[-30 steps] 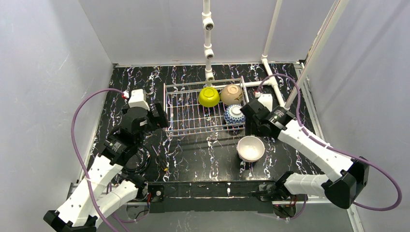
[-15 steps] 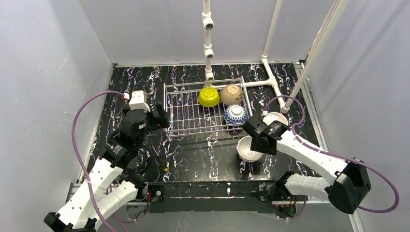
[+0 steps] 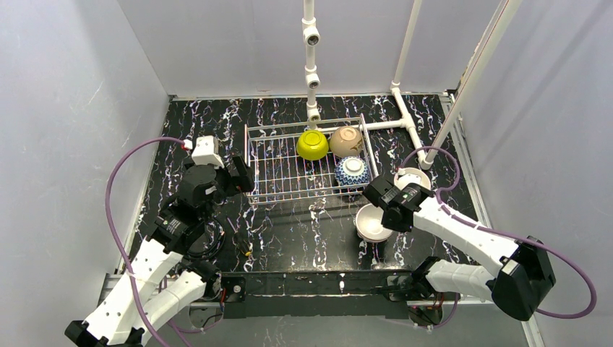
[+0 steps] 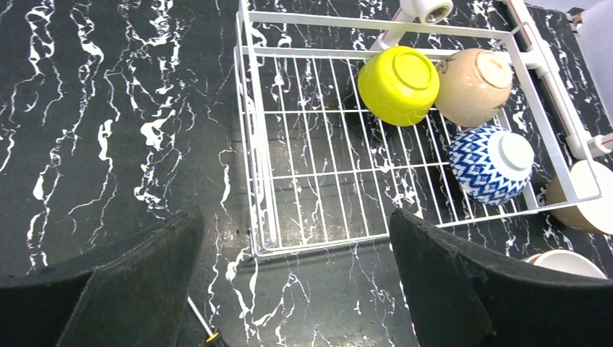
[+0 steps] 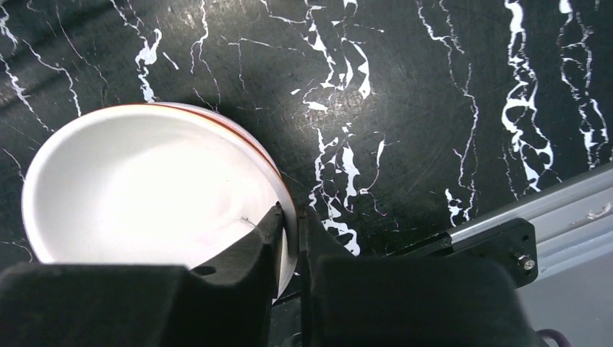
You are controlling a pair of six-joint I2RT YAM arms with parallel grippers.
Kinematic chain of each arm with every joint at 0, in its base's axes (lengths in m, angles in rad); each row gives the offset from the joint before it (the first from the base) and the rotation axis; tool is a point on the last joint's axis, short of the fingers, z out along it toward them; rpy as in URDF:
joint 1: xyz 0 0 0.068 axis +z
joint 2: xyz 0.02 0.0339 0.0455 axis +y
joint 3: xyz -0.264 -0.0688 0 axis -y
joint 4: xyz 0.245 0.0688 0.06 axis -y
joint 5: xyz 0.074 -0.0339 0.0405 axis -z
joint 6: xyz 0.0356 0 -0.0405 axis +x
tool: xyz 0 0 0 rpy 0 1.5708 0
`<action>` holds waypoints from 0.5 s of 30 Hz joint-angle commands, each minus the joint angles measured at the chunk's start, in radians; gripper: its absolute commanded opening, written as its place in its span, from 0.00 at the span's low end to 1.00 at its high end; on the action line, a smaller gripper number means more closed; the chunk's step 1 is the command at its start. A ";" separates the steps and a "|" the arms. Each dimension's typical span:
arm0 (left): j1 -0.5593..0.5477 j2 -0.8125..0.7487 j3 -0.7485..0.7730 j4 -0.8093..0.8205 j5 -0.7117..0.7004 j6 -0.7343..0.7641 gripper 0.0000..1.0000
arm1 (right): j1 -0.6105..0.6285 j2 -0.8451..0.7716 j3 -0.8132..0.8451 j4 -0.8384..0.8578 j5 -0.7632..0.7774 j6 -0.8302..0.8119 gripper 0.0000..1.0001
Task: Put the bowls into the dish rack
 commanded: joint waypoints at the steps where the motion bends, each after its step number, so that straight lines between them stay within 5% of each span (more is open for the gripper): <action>1: 0.005 -0.004 0.009 0.011 0.049 -0.015 0.98 | 0.003 -0.010 0.093 -0.075 0.081 0.024 0.13; 4: 0.006 -0.002 0.026 0.022 0.112 -0.009 0.98 | 0.003 -0.021 0.120 -0.088 0.087 0.014 0.01; 15: 0.006 0.041 0.083 0.108 0.519 0.057 0.98 | 0.002 -0.050 0.347 -0.173 0.075 -0.141 0.01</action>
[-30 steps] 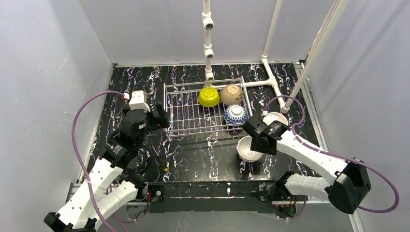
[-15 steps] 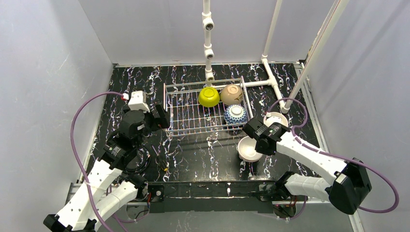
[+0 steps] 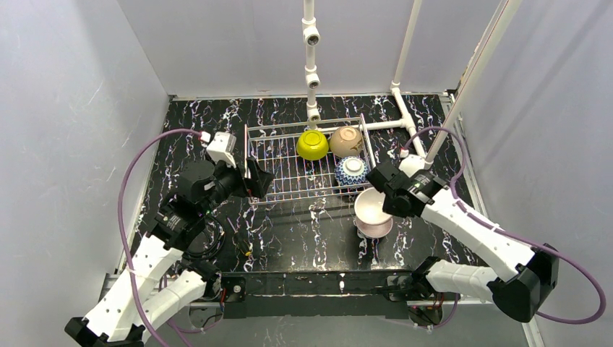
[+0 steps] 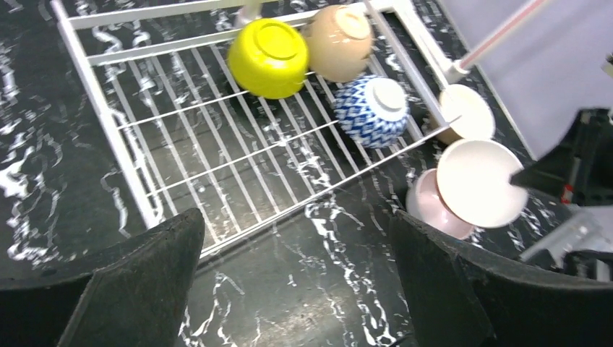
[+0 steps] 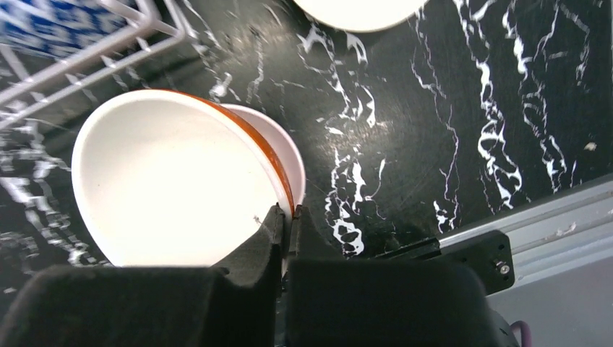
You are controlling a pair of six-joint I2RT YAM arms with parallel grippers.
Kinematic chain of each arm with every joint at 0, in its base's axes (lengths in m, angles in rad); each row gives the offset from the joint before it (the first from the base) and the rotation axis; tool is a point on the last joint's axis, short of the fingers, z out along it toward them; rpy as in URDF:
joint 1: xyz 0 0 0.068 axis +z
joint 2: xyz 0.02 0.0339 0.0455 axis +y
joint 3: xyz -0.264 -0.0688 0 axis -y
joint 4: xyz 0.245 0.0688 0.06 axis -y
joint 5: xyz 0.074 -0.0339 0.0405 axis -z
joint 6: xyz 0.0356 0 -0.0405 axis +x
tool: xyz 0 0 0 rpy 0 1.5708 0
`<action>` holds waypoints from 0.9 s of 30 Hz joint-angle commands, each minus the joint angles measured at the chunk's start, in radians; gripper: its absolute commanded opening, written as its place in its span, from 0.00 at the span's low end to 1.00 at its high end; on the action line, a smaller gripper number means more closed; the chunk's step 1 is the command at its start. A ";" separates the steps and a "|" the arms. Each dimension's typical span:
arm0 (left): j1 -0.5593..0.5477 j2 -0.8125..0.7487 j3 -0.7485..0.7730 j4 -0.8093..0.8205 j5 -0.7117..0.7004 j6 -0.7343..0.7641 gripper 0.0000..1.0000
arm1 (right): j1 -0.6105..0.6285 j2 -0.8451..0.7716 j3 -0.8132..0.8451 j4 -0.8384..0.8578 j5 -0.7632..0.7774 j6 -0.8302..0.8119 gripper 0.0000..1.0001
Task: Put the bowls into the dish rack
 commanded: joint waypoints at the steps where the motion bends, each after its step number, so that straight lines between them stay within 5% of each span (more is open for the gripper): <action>1: 0.004 0.020 0.051 0.075 0.206 0.014 0.98 | 0.003 -0.041 0.185 -0.082 0.041 -0.126 0.01; 8: -0.004 0.114 0.082 0.177 0.307 -0.061 0.98 | 0.002 -0.051 0.355 -0.084 -0.012 -0.241 0.01; 15: -0.105 0.237 0.159 0.276 0.336 -0.005 0.98 | 0.003 -0.016 0.422 0.191 -0.053 -0.332 0.01; 20: -0.188 0.395 0.323 0.212 0.326 0.110 0.98 | 0.002 0.111 0.487 0.300 -0.080 -0.364 0.01; 27: -0.266 0.468 0.321 0.250 0.397 0.466 0.97 | -0.046 0.246 0.578 0.362 -0.225 -0.388 0.01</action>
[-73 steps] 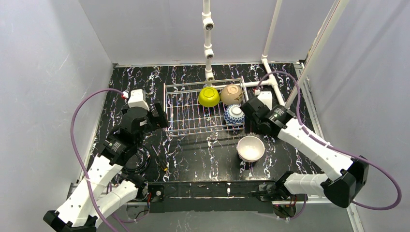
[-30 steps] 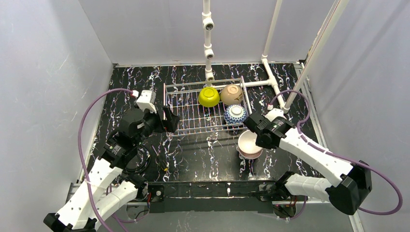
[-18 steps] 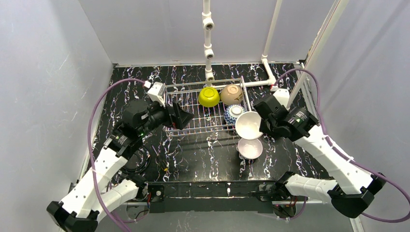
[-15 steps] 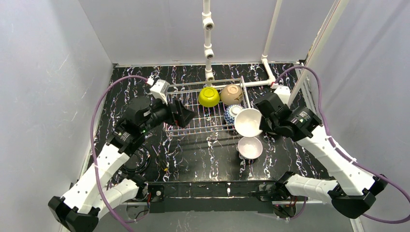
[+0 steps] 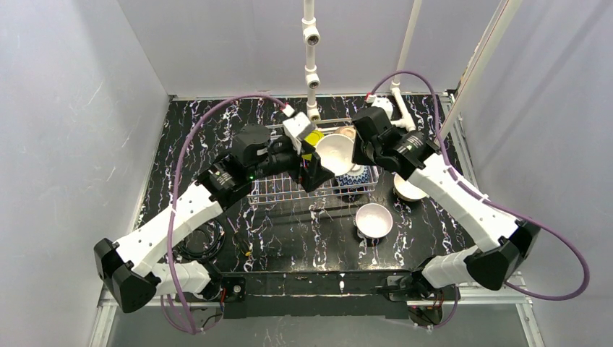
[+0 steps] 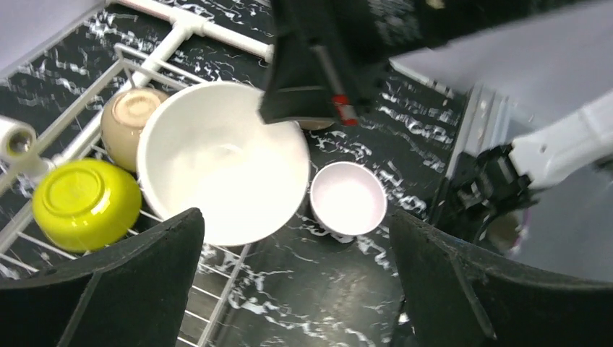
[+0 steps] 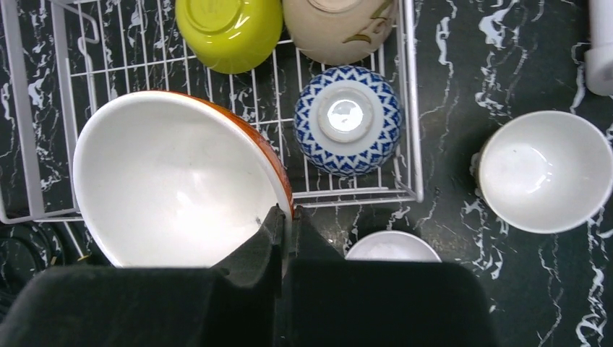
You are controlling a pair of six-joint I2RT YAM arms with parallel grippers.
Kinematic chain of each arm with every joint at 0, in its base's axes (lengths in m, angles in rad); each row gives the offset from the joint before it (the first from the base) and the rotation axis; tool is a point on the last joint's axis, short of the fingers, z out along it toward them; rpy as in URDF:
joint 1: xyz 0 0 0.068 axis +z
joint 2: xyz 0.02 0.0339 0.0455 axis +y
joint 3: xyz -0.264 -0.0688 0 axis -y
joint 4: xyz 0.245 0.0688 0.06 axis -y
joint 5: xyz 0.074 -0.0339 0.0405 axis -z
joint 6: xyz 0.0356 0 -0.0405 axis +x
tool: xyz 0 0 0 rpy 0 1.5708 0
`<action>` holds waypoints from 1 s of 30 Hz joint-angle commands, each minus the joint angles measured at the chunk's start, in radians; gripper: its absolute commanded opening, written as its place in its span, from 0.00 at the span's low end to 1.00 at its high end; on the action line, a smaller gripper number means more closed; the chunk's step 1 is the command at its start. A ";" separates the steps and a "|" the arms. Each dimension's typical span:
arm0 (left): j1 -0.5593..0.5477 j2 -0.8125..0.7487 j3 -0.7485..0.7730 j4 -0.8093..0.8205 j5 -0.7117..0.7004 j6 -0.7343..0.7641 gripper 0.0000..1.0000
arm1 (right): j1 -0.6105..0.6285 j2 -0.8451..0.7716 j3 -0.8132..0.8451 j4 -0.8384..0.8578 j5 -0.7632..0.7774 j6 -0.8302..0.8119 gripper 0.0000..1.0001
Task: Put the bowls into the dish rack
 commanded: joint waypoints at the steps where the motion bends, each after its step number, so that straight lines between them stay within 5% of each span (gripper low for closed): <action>1: -0.033 0.010 -0.014 0.021 0.063 0.310 0.97 | -0.041 0.026 0.081 0.120 -0.122 -0.025 0.01; 6: -0.057 -0.013 -0.138 0.109 0.067 0.594 0.92 | -0.065 0.050 0.078 0.155 -0.213 -0.021 0.01; 17: -0.080 0.116 -0.129 0.088 -0.104 0.965 0.67 | -0.071 0.056 0.057 0.174 -0.248 -0.030 0.01; 27: -0.085 0.187 -0.102 0.029 -0.058 0.996 0.34 | -0.071 0.085 0.055 0.156 -0.202 -0.031 0.01; 30: -0.085 0.208 -0.081 -0.013 -0.045 0.998 0.12 | -0.071 0.089 0.049 0.167 -0.200 -0.032 0.01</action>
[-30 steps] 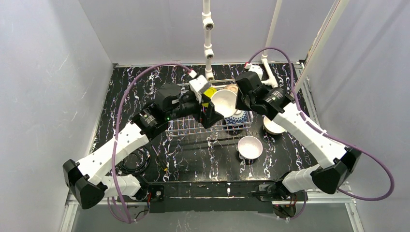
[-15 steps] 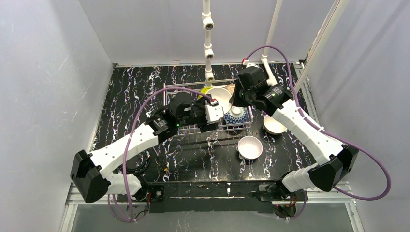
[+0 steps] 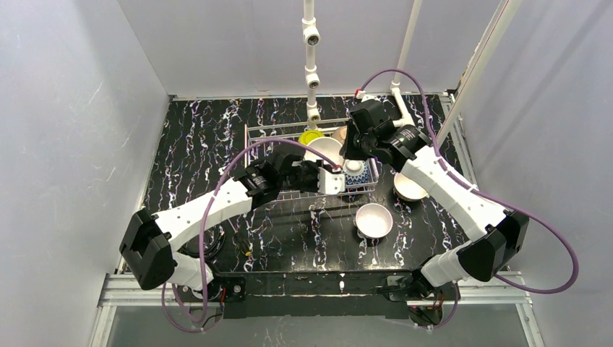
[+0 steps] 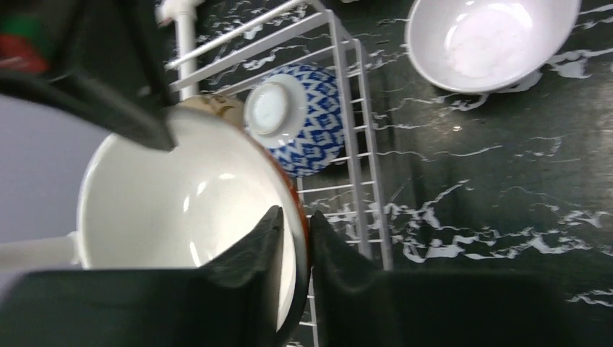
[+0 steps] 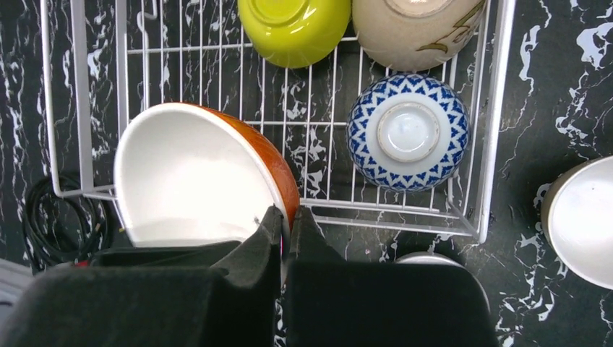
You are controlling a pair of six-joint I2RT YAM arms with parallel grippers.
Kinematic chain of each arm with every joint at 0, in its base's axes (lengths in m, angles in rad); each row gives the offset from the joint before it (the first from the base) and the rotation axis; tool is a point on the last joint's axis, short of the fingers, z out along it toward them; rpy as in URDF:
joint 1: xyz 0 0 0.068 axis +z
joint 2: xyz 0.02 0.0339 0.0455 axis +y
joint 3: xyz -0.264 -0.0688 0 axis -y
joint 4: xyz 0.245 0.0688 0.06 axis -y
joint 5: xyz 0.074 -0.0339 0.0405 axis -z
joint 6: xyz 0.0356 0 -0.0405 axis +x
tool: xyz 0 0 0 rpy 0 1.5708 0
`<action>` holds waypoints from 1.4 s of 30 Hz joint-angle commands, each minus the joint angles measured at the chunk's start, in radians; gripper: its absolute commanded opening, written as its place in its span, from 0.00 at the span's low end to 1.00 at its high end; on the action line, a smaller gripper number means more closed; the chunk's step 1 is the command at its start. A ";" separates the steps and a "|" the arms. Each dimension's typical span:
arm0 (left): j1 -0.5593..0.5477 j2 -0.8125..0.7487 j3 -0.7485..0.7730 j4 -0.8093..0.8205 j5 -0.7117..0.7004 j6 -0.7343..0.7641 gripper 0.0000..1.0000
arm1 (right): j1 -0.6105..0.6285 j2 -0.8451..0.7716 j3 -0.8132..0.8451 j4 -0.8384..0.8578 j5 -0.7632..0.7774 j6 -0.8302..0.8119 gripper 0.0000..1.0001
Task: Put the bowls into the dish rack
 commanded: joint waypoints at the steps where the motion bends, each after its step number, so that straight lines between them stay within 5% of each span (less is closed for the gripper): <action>1: -0.006 0.024 0.046 -0.082 0.029 0.001 0.00 | -0.005 -0.006 0.030 0.061 0.025 0.011 0.01; 8: -0.005 0.054 0.073 -0.113 0.049 -0.037 0.00 | -0.004 0.007 0.052 0.073 0.010 -0.001 0.02; 12: -0.005 0.047 0.076 -0.089 0.064 -0.115 0.00 | -0.004 -0.012 0.046 0.094 0.009 0.010 0.63; 14: -0.005 0.040 0.073 -0.073 0.061 -0.182 0.00 | -0.005 -0.033 0.038 0.114 0.010 0.020 0.76; 26: 0.012 -0.014 0.056 -0.014 0.004 -0.911 0.00 | -0.019 -0.261 -0.127 0.248 0.279 0.071 0.81; 35: 0.204 0.084 0.070 0.146 0.198 -1.425 0.00 | -0.018 -0.432 -0.318 0.244 0.307 0.099 0.83; 42: 0.279 0.235 0.208 0.148 0.294 -1.645 0.00 | -0.019 -0.566 -0.425 0.202 0.375 0.148 0.86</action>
